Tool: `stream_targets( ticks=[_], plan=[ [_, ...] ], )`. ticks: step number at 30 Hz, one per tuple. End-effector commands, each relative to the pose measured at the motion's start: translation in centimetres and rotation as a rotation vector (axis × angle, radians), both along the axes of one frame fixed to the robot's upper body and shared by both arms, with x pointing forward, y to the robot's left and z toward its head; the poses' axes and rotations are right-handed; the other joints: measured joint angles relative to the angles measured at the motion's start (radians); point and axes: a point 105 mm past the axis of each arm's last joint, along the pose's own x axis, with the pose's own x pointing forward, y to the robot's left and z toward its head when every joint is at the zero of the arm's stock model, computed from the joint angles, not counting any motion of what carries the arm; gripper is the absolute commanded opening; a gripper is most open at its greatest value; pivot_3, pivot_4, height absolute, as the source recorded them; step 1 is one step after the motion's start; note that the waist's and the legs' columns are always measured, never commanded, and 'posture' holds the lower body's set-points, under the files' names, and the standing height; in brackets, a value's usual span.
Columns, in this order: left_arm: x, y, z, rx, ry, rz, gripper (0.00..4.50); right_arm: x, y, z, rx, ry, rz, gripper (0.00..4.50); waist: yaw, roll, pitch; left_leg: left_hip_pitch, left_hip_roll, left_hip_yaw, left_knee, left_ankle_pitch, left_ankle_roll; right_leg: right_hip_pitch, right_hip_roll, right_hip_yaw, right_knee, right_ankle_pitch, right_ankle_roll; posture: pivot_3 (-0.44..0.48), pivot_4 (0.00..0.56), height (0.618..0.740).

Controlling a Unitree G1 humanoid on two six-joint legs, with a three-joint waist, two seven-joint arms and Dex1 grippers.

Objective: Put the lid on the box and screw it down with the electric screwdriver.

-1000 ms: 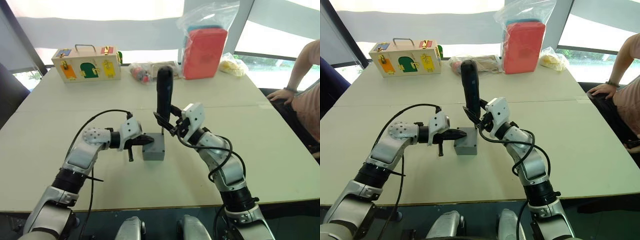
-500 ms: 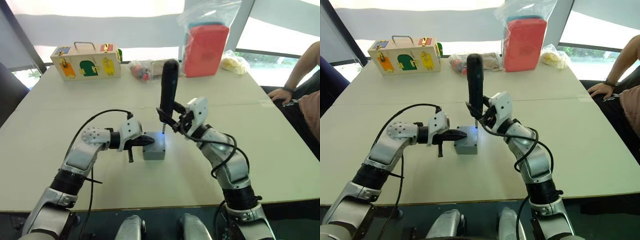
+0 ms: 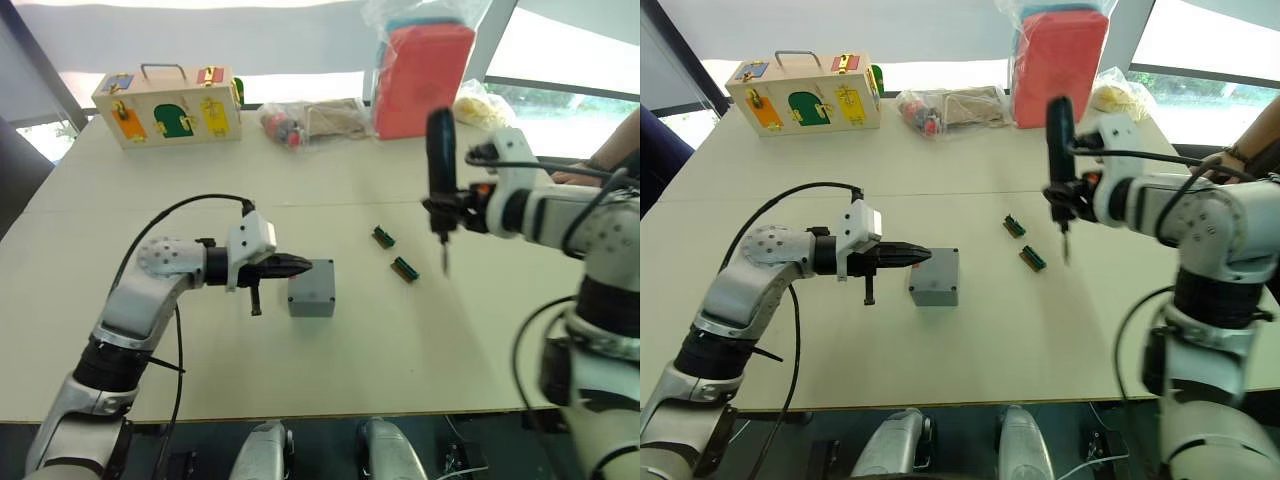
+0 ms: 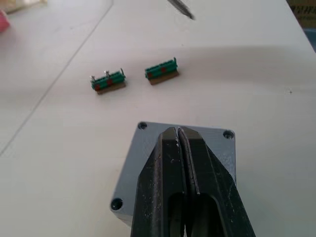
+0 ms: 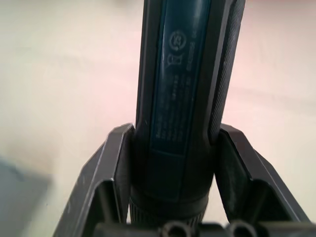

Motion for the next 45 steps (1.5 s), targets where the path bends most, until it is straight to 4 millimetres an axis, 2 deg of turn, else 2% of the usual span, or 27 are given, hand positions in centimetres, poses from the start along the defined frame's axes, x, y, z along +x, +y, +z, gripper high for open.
stream_targets(
  ticks=[1, 9, 16, 18, 19, 20, 23, 27, 31, 34, 37, 39, 41, 42, 44, 45],
  plan=[
    [-0.5, -0.1, 1.7, -0.027, -0.05, -0.022, 0.0, -0.6, -0.1, 0.2, -0.016, 0.064, 0.046, 1.81, -0.007, 0.0, 0.004, 0.0, 0.0, 0.0, 0.0, 0.0, 0.0, 0.0, 0.001, 0.0, 0.0, 0.0, 0.0, 0.0, 0.15, 0.73],
    [-1.6, -0.3, 2.9, -0.053, -0.068, -0.053, 0.0, -0.4, -3.1, -5.3, -0.071, 0.335, -0.093, 1.81, -0.002, 0.001, 0.008, 0.001, 0.003, 0.002, 0.001, -0.001, 0.001, -0.001, 0.009, 0.001, 0.002, 0.0, 0.001, 0.0, 0.15, 0.73],
    [-1.8, 0.0, 3.7, -0.07, -0.063, -0.042, 0.0, 0.0, -3.5, -7.2, -0.088, 0.371, -0.114, 1.81, -0.002, 0.0, 0.008, 0.0, 0.002, 0.002, 0.002, -0.001, 0.001, -0.001, 0.008, 0.003, 0.001, 0.001, 0.002, 0.0, 0.15, 0.73],
    [-1.6, 0.3, 4.1, -0.084, -0.058, -0.017, 0.0, 0.2, -3.6, -7.6, -0.088, 0.369, -0.118, 2.81, -0.003, 0.0, 0.008, 0.0, 0.002, 0.002, 0.002, -0.001, 0.001, -0.001, 0.008, 0.003, 0.001, 0.001, 0.002, 0.0, 0.15, 0.73],
    [-1.5, 0.5, 4.2, -0.087, -0.056, -0.002, 0.0, 0.2, -3.7, -7.6, -0.086, 0.366, -0.12, 2.96, -0.003, -0.001, 0.008, 0.0, 0.003, 0.002, 0.002, -0.001, 0.001, -0.001, 0.008, 0.002, 0.001, 0.001, 0.002, 0.0, 0.15, 0.73],
    [-1.3, 0.7, 4.3, -0.088, -0.059, 0.015, 0.0, 0.3, -3.8, -7.3, -0.087, 0.353, -0.121, 3.34, -0.002, -0.001, 0.008, 0.0, 0.003, 0.002, 0.002, 0.0, 0.001, -0.001, 0.008, 0.002, 0.002, 0.001, 0.003, 0.0, 0.15, 0.73],
    [-0.8, 1.6, 4.2, -0.093, -0.051, 0.074, 0.0, 0.8, -3.1, -4.7, -0.066, 0.268, -0.08, 4.36, -0.001, -0.001, 0.008, 0.001, 0.003, 0.002, 0.003, 0.0, 0.001, -0.001, 0.008, 0.002, 0.002, 0.002, 0.004, 0.0, 0.15, 0.73],
    [0.0, 2.7, 3.4, -0.065, -0.027, 0.147, 0.0, 1.4, -2.2, -0.8, -0.123, 0.085, 0.002, 4.44, -0.002, 0.0, 0.009, 0.001, 0.002, 0.002, 0.004, 0.0, 0.001, -0.001, 0.008, 0.003, 0.002, 0.002, 0.004, 0.0, 0.15, 0.73],
    [0.9, 4.9, 1.6, -0.03, 0.016, 0.229, 0.0, 0.8, 1.2, 1.5, -0.221, -0.13, 0.22, 4.44, -0.003, 0.0, 0.008, 0.001, 0.003, 0.001, 0.003, 0.0, 0.001, -0.001, 0.009, 0.003, 0.002, 0.002, 0.004, 0.0, 0.15, 0.73],
    [1.4, 6.0, -0.7, 0.006, 0.061, 0.273, 0.0, 0.4, 5.1, 1.2, -0.113, -0.216, 0.324, 3.84, -0.007, -0.002, 0.008, 0.001, 0.003, 0.002, 0.002, 0.0, 0.001, -0.001, 0.01, 0.003, 0.002, 0.002, 0.004, 0.0, 0.15, 0.73],
    [1.4, 6.1, -1.6, 0.013, 0.077, 0.277, 0.0, 0.2, 7.1, 0.5, -0.082, -0.266, 0.366, 2.85, 0.0, -0.002, 0.008, 0.001, 0.004, 0.002, 0.003, 0.0, 0.0, -0.001, 0.009, 0.003, 0.003, 0.002, 0.004, 0.0, 0.15, 0.73],
    [1.5, 6.0, -2.5, 0.007, 0.087, 0.285, 0.0, -0.3, 8.7, -1.2, -0.072, -0.278, 0.421, 2.19, 0.007, -0.003, 0.009, 0.001, 0.004, 0.001, 0.003, 0.001, -0.001, -0.001, 0.008, 0.003, 0.004, 0.002, 0.004, 0.0, 0.15, 0.73],
    [1.6, 5.3, -3.9, 0.009, 0.106, 0.274, 0.0, -0.9, 10.6, -3.4, -0.085, -0.282, 0.479, 1.33, 0.01, -0.004, 0.008, 0.0, 0.003, 0.002, 0.005, 0.001, -0.001, 0.001, 0.006, 0.003, 0.003, 0.002, 0.004, 0.0, 0.15, 0.73],
    [1.8, 5.2, -4.6, 0.014, 0.104, 0.279, 0.0, -1.1, 11.3, -4.2, -0.09, -0.278, 0.5, 1.1, 0.009, -0.004, 0.008, 0.0, 0.003, 0.002, 0.005, 0.001, -0.001, 0.001, 0.006, 0.003, 0.003, 0.003, 0.004, 0.0, 0.15, 0.73],
    [2.0, 4.8, -5.0, 0.014, 0.092, 0.273, 0.0, -1.3, 12.3, -5.4, -0.09, -0.269, 0.521, 0.24, 0.005, -0.004, 0.008, 0.001, 0.001, 0.002, 0.005, 0.001, -0.001, 0.001, 0.006, 0.003, 0.002, 0.003, 0.004, 0.0, 0.15, 0.73],
    [2.1, 4.6, -5.0, 0.007, 0.09, 0.271, 0.0, -1.4, 12.6, -5.9, -0.1, -0.268, 0.535, 0.04, 0.003, -0.005, 0.009, 0.001, 0.0, 0.002, 0.005, 0.001, -0.001, 0.001, 0.006, 0.004, 0.002, 0.004, 0.005, 0.0, 0.15, 0.73]
  ],
)
